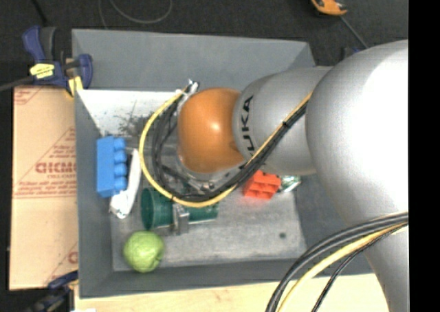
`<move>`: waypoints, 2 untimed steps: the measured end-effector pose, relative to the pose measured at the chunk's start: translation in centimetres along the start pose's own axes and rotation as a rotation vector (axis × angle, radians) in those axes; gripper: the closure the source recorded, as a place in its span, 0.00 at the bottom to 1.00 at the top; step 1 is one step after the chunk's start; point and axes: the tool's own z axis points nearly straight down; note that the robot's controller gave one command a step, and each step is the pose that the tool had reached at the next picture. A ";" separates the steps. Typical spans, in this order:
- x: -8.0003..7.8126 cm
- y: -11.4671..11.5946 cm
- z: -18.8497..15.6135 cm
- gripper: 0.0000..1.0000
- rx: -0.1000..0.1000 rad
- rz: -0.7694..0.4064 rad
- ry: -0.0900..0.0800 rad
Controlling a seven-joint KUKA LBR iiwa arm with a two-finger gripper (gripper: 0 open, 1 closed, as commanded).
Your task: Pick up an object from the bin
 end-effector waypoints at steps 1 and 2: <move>-1.3 0.5 1.0 1.00 0.001 -0.084 -0.005; -1.3 0.5 1.0 1.00 0.000 -0.083 -0.005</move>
Offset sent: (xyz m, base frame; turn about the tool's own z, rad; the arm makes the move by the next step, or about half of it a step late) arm 0.0000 0.0000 0.0000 0.0000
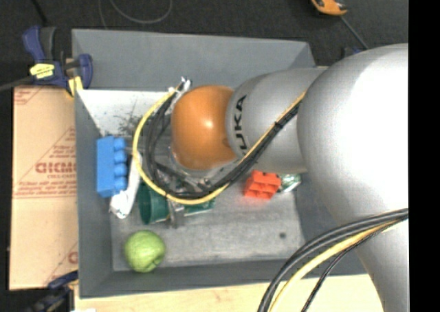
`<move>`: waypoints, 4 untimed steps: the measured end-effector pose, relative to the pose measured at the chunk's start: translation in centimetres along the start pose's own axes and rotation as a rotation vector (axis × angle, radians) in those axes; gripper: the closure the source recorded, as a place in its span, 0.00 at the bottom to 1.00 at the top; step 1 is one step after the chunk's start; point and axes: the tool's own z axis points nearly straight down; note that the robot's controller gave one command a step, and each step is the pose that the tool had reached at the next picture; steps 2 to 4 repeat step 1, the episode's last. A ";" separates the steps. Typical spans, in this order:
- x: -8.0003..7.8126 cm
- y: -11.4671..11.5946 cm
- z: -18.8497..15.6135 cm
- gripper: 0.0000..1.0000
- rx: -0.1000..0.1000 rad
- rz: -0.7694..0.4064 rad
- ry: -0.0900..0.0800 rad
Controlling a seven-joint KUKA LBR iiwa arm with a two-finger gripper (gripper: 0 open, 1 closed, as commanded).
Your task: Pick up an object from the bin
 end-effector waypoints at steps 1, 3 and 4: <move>1.0 0.9 -3.7 1.00 -0.002 0.012 0.013; 1.0 0.9 -3.7 1.00 -0.002 0.012 0.013; 1.0 0.9 -3.7 1.00 -0.002 0.012 0.013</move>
Offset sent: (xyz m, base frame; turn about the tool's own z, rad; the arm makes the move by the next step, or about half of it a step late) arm -0.0088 -0.0429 0.1938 0.0501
